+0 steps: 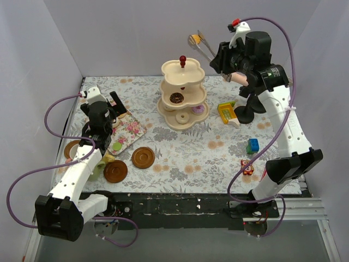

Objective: Serve the afternoon tea
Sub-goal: Place the desert on the desert table.

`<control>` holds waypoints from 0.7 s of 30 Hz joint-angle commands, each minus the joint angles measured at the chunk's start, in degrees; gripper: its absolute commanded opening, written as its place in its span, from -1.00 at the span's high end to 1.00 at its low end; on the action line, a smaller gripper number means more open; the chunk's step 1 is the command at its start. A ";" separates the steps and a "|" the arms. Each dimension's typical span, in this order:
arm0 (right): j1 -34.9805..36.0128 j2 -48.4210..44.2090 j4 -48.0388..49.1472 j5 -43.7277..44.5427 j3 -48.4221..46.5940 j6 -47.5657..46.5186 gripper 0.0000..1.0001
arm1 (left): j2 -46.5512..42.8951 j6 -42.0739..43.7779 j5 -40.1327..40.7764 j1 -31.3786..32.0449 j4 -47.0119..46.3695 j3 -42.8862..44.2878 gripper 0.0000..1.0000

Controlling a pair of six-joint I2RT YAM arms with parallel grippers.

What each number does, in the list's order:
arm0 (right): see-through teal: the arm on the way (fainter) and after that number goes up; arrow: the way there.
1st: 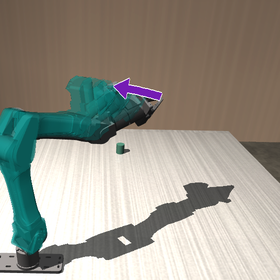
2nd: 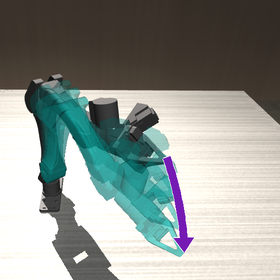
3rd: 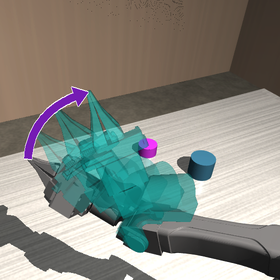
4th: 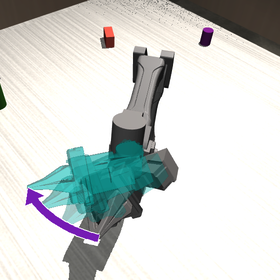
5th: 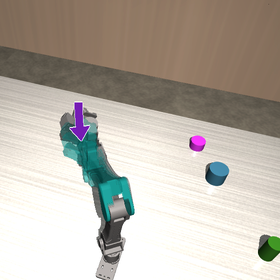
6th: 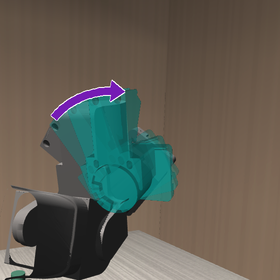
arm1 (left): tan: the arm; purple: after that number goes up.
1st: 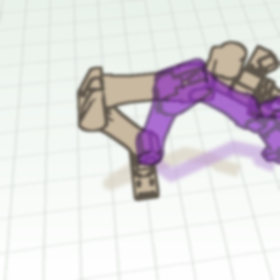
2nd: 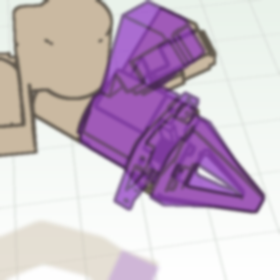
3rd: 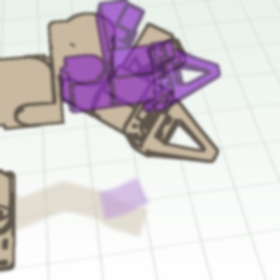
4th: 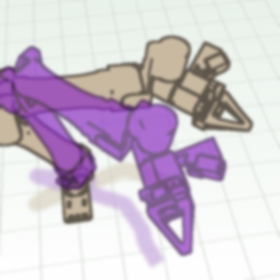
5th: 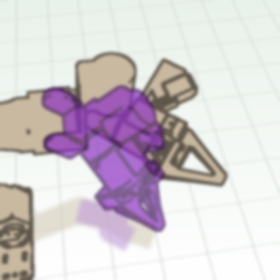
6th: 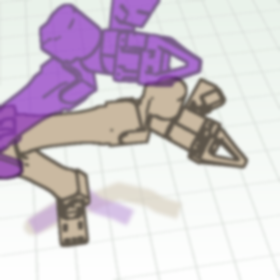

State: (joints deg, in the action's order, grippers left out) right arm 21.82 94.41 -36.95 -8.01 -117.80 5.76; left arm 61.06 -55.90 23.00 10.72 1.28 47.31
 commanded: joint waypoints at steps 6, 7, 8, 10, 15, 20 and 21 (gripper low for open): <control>-6.70 -2.48 4.43 -5.87 5.73 0.66 0.67 | -0.41 0.44 -0.94 -0.09 -0.75 -0.46 -0.96; -6.97 -2.22 4.43 -6.40 6.35 0.66 0.67 | -0.41 0.44 -0.94 0.00 -0.75 -0.55 -0.96; -6.97 -1.95 4.34 -7.10 6.70 0.66 0.67 | -0.50 0.44 -1.03 0.00 -0.75 -0.55 -0.96; -6.97 -1.16 3.99 -7.98 7.58 0.74 0.67 | -0.50 0.35 -1.03 0.00 -0.75 -0.46 -0.96; -7.06 -0.37 4.08 -9.13 9.16 0.92 0.68 | -0.59 0.44 -1.12 -0.09 -0.75 -0.46 -0.96; -7.06 1.30 3.99 -10.62 9.43 1.45 0.68 | -0.50 0.53 -1.30 0.00 -0.84 -0.46 -0.96; -6.97 1.65 3.99 -10.71 9.60 1.53 0.68 | -0.59 0.53 -1.30 0.00 -0.84 -0.46 -0.96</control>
State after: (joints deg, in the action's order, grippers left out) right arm 14.85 94.85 -36.01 -16.29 -108.38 6.35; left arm 61.08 -55.90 21.82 10.72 1.26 47.29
